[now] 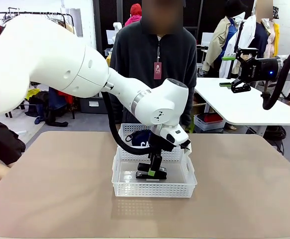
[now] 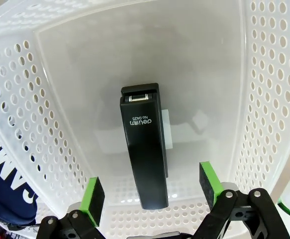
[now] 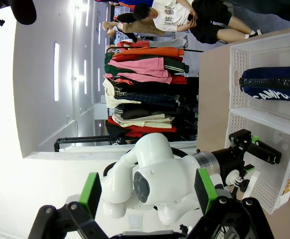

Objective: Distribute items into two baskets.
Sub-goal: Place the picked Stapler into the Organizing basket as instructed by the person.

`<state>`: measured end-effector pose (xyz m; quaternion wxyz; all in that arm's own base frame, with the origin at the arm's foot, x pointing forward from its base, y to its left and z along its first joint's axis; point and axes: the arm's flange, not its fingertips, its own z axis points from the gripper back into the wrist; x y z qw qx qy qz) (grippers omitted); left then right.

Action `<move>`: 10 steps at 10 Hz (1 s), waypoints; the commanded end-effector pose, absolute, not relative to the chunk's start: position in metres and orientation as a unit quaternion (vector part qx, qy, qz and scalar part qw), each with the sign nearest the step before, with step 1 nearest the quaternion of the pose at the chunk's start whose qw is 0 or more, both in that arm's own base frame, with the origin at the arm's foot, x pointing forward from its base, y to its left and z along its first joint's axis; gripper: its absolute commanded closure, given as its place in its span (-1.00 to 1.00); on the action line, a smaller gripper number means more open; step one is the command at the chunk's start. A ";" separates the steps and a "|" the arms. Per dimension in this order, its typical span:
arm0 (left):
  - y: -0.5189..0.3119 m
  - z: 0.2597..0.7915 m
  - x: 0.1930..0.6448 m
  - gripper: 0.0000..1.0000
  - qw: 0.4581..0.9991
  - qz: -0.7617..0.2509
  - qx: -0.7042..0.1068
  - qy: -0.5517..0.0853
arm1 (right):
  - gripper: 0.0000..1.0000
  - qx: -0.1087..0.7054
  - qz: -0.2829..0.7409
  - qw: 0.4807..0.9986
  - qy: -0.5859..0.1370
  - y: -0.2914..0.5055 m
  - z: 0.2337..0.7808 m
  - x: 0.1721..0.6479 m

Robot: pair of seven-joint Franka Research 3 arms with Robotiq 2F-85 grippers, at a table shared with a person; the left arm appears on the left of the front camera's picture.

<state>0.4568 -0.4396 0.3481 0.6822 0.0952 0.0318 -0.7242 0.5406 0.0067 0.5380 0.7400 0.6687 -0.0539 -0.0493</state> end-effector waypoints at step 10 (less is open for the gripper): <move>-0.411 0.402 0.435 -1.00 0.755 -0.655 0.026 -0.009 | -1.00 0.669 -0.048 0.740 -0.054 0.007 0.540 0.539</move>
